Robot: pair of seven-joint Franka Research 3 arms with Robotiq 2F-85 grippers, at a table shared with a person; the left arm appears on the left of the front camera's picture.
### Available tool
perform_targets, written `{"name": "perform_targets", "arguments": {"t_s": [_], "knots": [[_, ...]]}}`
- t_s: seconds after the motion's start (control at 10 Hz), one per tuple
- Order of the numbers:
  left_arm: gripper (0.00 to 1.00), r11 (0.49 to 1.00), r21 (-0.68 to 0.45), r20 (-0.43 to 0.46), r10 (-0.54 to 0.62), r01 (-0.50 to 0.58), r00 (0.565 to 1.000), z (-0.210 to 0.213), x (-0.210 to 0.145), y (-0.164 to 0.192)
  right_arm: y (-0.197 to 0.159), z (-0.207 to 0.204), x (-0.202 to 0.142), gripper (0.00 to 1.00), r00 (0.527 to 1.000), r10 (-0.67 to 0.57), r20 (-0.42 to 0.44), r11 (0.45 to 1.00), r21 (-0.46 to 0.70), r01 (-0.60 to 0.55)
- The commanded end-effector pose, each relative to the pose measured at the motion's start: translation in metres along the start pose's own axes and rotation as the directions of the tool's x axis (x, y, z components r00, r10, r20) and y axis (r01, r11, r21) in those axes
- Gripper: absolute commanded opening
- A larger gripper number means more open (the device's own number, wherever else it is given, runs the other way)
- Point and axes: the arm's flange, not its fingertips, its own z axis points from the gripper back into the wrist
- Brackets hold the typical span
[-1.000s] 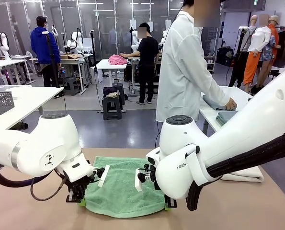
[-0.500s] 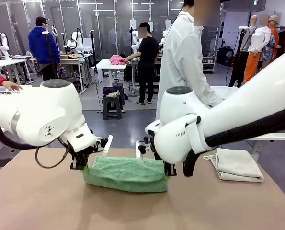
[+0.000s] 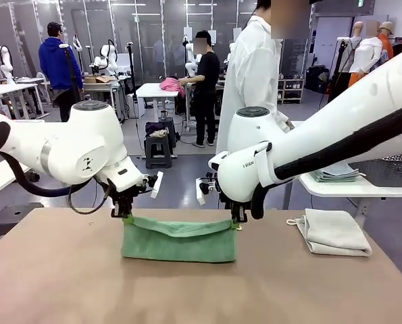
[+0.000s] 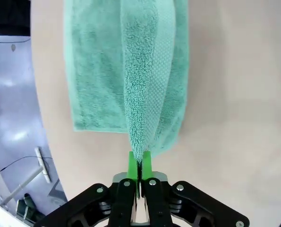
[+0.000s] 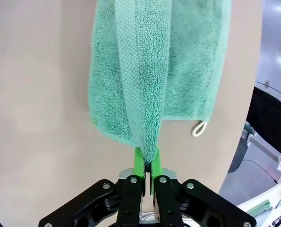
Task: Fold the towels and place them in the basket.
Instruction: When a person lays out a Towel with hook on the table, fold it in half twice.
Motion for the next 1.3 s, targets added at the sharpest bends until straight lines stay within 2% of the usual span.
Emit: {"name": "perform_targets", "arguments": {"t_s": [0.0, 0.3, 0.9, 1.0, 1.1, 1.2], "knots": [[0.04, 1.000, -0.019, 0.005, 0.009, -0.009, 1.000, -0.004, 0.002, 0.030, -0.025, -0.014, -0.002, 0.07, 1.000, 0.023, 0.005, 1.000, 0.012, -0.023], [0.04, 0.999, -0.042, -0.013, 0.033, -0.033, 0.999, -0.020, -0.001, 0.064, -0.048, -0.033, -0.013, 0.07, 1.000, 0.022, 0.007, 1.000, 0.006, -0.022], [0.04, 0.990, -0.128, -0.004, 0.063, -0.063, 0.998, -0.062, -0.017, 0.109, -0.080, -0.069, -0.024, 0.07, 0.996, 0.055, 0.065, 0.998, 0.007, -0.055], [0.04, 0.988, -0.144, -0.004, 0.061, -0.061, 0.998, -0.067, -0.017, 0.111, -0.082, -0.074, -0.023, 0.20, 0.995, 0.065, 0.074, 0.998, 0.010, -0.066], [0.23, 0.989, -0.141, 0.008, 0.055, -0.053, 0.998, -0.071, -0.018, 0.116, -0.086, -0.075, -0.024, 0.27, 0.995, 0.069, 0.074, 0.998, 0.004, -0.070], [0.23, 0.989, -0.137, 0.008, 0.053, -0.051, 0.999, -0.070, -0.018, 0.117, -0.088, -0.075, -0.023, 0.40, 0.995, 0.074, 0.073, 0.997, -0.005, -0.074]]}}
